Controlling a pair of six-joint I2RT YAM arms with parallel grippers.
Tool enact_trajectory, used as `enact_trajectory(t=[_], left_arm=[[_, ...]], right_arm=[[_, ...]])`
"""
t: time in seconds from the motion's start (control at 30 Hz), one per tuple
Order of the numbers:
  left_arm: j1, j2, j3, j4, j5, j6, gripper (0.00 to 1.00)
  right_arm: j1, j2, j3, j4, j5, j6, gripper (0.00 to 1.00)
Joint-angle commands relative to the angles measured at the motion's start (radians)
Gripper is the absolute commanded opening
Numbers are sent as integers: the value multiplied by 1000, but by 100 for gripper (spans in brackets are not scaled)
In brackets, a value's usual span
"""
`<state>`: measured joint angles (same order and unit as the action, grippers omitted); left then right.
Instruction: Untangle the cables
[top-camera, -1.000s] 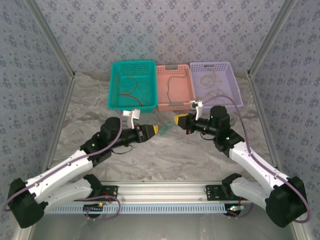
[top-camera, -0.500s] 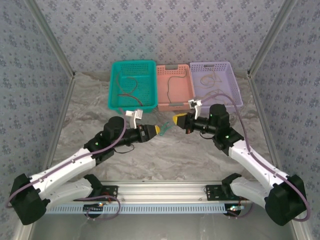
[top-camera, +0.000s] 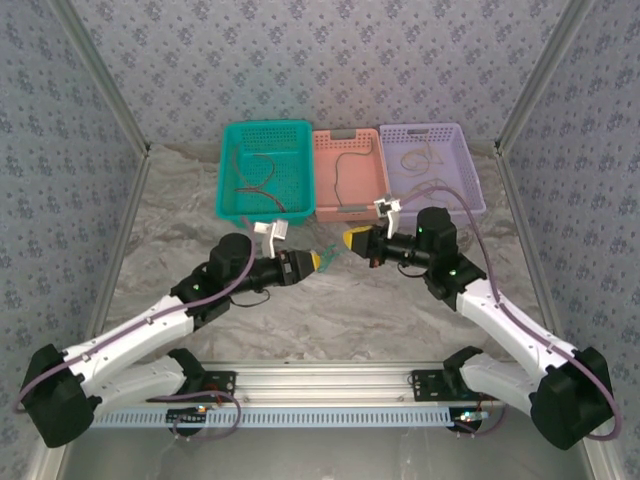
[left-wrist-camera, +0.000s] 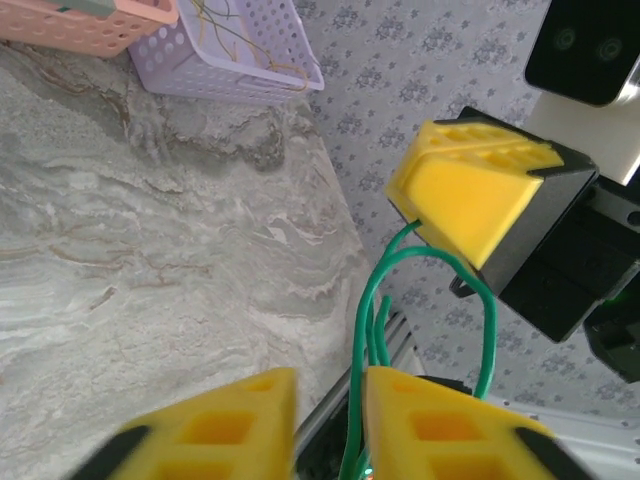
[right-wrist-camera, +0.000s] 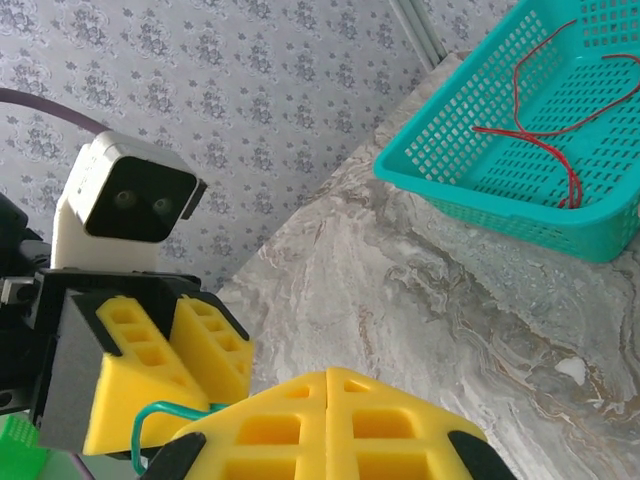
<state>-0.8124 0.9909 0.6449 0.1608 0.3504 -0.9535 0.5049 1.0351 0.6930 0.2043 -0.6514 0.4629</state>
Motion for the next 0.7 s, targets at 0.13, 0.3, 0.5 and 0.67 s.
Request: enact_trajectory(t=[0.13, 0.3, 0.5, 0.67], left_arm=[[-6, -16, 111, -271, -158, 183, 0], [-7, -11, 210, -519, -277, 364, 0], [-6, 8, 257, -633, -390, 486, 0], [-12, 5, 267, -688, -472, 577, 0]], right_arm=[[-8, -46, 67, -154, 55, -65, 0], [-51, -95, 135, -347, 119, -133, 0], [-66, -98, 229, -521, 183, -160, 0], [-105, -69, 320, -663, 233, -51, 0]])
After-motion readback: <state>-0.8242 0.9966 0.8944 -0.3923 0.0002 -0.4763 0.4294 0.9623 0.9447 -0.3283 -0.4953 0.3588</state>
